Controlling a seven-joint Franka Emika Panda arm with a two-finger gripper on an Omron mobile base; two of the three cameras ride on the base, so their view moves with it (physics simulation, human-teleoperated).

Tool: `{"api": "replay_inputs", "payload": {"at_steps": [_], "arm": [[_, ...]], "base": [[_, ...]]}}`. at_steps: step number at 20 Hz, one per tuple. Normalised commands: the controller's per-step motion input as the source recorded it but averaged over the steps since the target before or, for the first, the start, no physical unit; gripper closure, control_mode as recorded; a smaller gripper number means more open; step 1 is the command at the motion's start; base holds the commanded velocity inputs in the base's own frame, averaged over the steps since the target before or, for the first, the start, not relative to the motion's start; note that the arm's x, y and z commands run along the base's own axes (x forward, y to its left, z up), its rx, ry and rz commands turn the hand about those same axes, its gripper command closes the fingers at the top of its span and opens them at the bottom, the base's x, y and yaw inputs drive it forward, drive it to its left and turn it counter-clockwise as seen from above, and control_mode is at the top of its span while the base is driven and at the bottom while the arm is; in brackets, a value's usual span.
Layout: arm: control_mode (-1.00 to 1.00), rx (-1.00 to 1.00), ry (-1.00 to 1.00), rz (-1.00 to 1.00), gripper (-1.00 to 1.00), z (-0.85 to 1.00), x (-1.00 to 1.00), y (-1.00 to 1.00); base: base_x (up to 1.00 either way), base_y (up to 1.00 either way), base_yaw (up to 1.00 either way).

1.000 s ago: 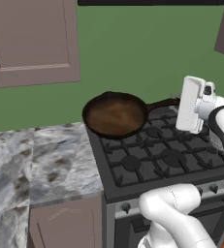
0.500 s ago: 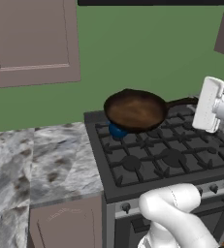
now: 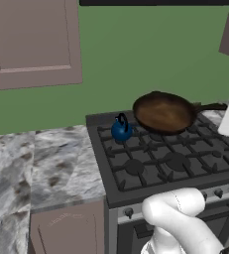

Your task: Pick the pan from the cabinet and place it on the stove. Then turn on the stove burner for the pan.

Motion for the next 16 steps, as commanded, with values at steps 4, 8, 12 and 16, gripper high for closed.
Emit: {"api": "replay_inputs", "payload": {"at_steps": [4,8,12,16], "arm": [[-1.0,0.0,-0.02,-0.26,1.0,-0.39,-0.12,-0.56],[-1.0,0.0,0.0,-0.4,1.0,-0.4,0.0,-0.51],[-1.0,0.0,0.0,-0.38,1.0,-0.38,0.0,-0.51],[-1.0,0.0,0.0,-0.29,1.0,-0.43,0.0,-0.6]], "base": [[0.0,0.0,0.0],[0.0,0.0,0.0],[0.0,0.0,0.0],[0.0,0.0,0.0]]}}
